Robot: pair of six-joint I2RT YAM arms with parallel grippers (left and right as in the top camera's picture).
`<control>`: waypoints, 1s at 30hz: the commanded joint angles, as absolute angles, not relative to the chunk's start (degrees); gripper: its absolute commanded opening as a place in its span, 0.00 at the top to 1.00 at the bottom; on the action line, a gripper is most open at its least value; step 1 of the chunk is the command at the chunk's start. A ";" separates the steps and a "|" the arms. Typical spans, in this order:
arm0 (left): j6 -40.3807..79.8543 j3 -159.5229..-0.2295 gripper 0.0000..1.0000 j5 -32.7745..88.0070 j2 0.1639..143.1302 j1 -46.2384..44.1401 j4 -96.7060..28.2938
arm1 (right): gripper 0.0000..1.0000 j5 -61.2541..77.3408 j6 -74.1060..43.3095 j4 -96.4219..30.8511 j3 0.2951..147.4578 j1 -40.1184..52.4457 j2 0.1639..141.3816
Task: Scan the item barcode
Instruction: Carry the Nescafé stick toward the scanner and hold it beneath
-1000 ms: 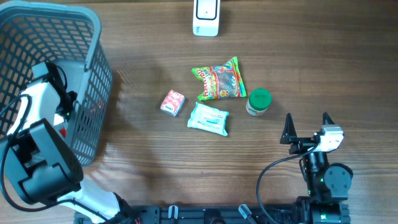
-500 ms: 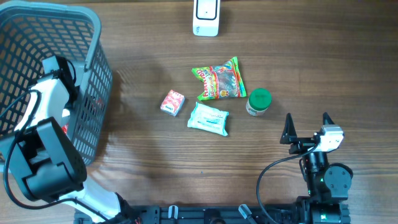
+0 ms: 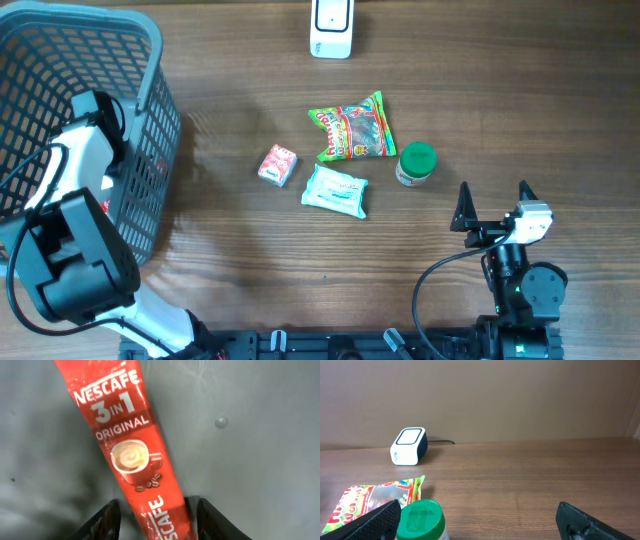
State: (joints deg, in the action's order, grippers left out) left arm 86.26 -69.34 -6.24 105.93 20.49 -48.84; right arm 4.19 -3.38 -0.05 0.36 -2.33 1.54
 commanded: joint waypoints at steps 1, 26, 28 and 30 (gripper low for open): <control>86.37 -66.96 0.52 -10.57 109.54 20.36 -49.23 | 0.00 3.44 -3.11 0.08 0.30 -2.11 1.28; 73.58 -83.72 0.96 -8.47 85.95 26.04 -62.04 | 0.00 3.44 -3.14 0.08 0.30 -2.11 1.28; 71.29 -84.09 0.96 -4.08 80.29 26.06 -60.64 | 0.00 3.44 -3.11 0.08 0.30 -2.11 1.28; 69.52 -84.09 0.96 2.92 75.59 26.04 -59.81 | 0.00 3.44 -3.11 0.08 0.30 -2.11 1.28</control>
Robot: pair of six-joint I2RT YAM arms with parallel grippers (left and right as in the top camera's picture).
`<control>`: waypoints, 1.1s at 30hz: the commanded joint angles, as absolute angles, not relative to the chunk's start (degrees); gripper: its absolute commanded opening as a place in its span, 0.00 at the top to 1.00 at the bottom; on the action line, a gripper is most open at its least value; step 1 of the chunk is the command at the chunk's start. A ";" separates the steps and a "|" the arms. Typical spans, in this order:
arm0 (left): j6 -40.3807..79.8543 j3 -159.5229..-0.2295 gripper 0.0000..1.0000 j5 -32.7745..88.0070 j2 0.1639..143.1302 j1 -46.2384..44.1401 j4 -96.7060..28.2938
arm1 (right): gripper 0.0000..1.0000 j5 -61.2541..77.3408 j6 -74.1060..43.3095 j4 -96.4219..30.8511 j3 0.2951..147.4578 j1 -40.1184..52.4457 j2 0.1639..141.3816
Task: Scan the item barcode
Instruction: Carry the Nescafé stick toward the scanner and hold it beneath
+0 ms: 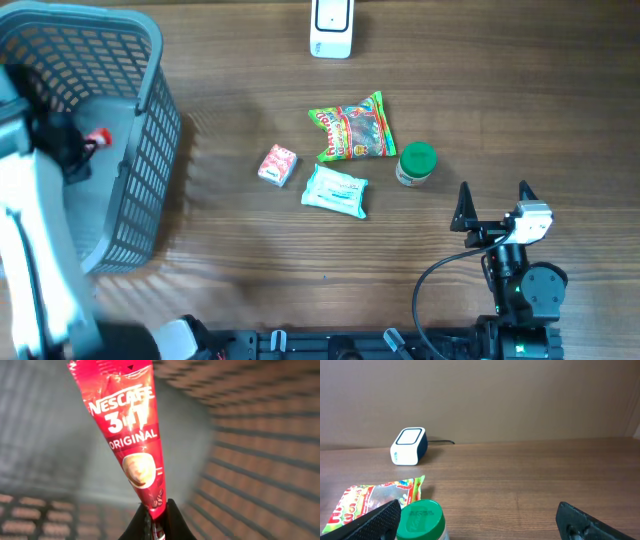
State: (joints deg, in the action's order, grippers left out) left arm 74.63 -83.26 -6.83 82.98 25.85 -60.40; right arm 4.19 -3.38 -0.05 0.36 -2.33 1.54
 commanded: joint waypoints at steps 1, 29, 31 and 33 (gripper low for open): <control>69.10 -84.09 0.96 8.54 73.12 26.04 -59.77 | 0.00 3.44 -3.14 0.08 0.30 -2.11 1.28; 17.91 -84.05 0.96 75.40 92.82 -22.20 -41.71 | 0.00 3.44 -3.11 0.08 0.30 -2.11 1.28; 10.07 -84.05 0.96 87.50 94.06 -22.35 -37.17 | 0.00 3.44 -3.11 0.08 0.30 -2.11 1.28; 2.79 -84.05 0.96 90.37 94.41 -22.26 -34.89 | 0.01 3.44 -3.11 0.08 0.30 -2.11 1.28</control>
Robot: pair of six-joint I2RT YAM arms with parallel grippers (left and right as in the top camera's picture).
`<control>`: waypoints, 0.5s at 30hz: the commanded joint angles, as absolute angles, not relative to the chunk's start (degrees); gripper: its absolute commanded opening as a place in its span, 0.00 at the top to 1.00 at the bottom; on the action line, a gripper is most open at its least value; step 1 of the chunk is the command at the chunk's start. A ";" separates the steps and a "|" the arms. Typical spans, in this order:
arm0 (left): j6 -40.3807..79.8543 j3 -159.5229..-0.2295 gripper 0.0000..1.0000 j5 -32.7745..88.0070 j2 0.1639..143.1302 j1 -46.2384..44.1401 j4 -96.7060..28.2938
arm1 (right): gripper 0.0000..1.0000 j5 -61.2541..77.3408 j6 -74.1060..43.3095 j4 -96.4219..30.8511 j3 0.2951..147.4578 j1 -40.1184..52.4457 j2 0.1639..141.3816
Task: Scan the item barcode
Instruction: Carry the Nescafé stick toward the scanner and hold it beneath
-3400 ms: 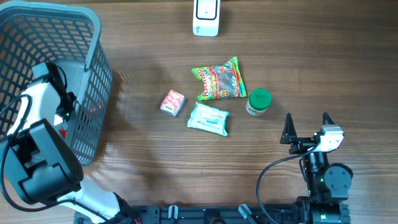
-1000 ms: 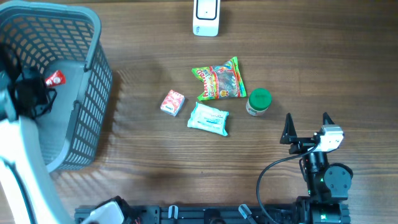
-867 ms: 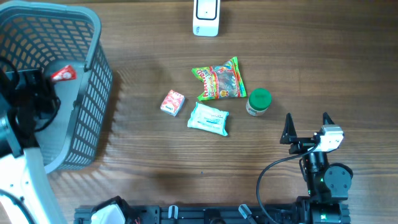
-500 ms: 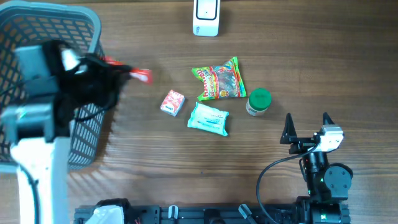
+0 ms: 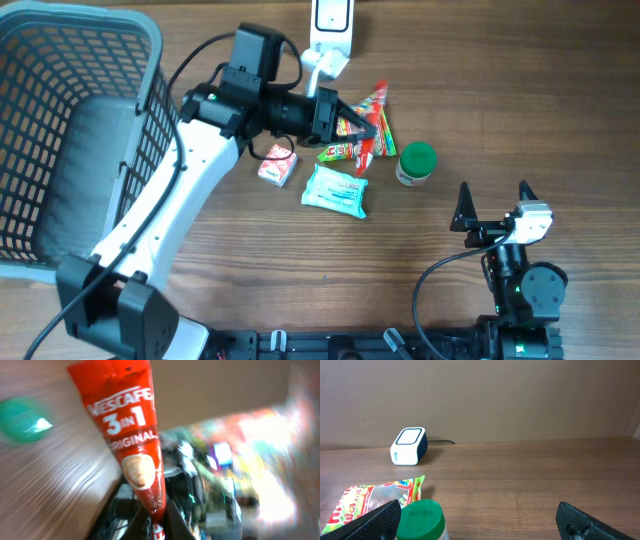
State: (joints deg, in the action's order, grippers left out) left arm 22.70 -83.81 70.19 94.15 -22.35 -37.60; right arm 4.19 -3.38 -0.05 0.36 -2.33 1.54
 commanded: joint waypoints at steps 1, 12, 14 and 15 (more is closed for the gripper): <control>-0.19 -84.01 0.96 90.37 94.41 -22.24 -34.87 | 0.00 3.44 -3.11 0.08 0.30 -2.11 1.28; -16.34 -84.01 0.96 90.37 94.41 -22.28 -34.61 | 0.00 3.44 -3.11 0.08 0.30 -2.11 1.28; -16.36 -84.01 0.96 90.37 94.41 -22.28 -34.59 | 0.00 3.44 -3.11 0.08 0.30 -2.11 1.28; -16.34 -84.01 0.96 90.39 94.41 -22.28 -34.39 | 0.00 3.44 -3.11 0.08 0.30 -2.11 1.28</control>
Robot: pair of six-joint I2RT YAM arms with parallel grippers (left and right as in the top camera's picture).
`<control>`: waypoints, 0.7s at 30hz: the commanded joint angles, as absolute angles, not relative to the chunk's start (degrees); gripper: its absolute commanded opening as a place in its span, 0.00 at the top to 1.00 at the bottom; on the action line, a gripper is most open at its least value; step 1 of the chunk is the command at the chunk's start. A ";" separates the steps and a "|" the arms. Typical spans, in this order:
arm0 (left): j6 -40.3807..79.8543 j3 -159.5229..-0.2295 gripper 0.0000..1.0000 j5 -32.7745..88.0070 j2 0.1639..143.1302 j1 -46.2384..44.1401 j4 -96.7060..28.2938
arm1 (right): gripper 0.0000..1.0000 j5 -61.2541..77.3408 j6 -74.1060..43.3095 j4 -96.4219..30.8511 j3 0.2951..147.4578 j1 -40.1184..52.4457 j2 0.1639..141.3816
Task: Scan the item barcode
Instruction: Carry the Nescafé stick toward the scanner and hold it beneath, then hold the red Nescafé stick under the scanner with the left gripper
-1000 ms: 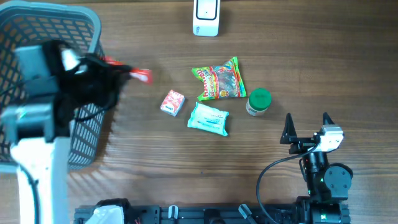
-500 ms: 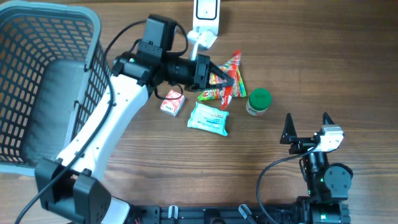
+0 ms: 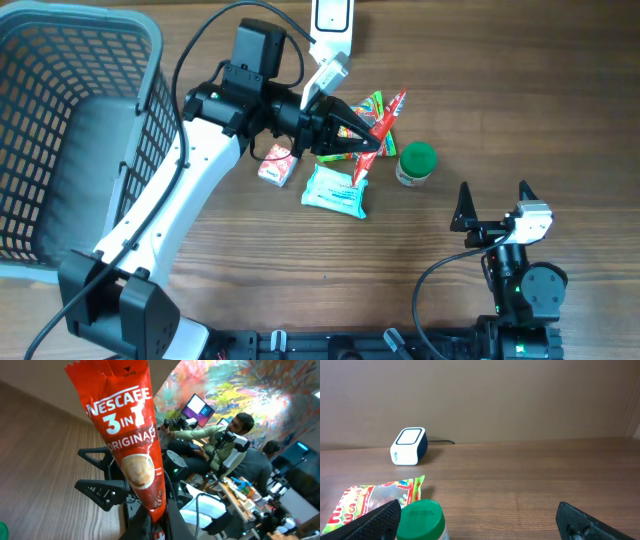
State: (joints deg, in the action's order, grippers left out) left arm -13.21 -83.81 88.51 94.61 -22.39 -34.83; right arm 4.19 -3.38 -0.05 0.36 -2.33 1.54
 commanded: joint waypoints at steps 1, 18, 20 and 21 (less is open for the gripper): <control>-16.32 -84.01 0.96 90.39 94.41 -22.28 -34.15 | 0.00 3.44 -3.11 0.08 0.30 -2.11 1.28; 19.29 -84.01 0.96 11.22 94.54 -25.36 -30.11 | 0.00 3.44 -3.11 0.08 0.30 -2.11 1.28; 20.40 -84.01 0.96 -2.02 95.26 -26.28 -25.65 | 0.01 3.44 -3.11 0.08 0.30 -2.11 1.28; 20.40 -84.01 0.96 -4.38 95.61 -26.33 -24.08 | 0.01 3.44 -3.14 0.08 0.30 -2.11 1.28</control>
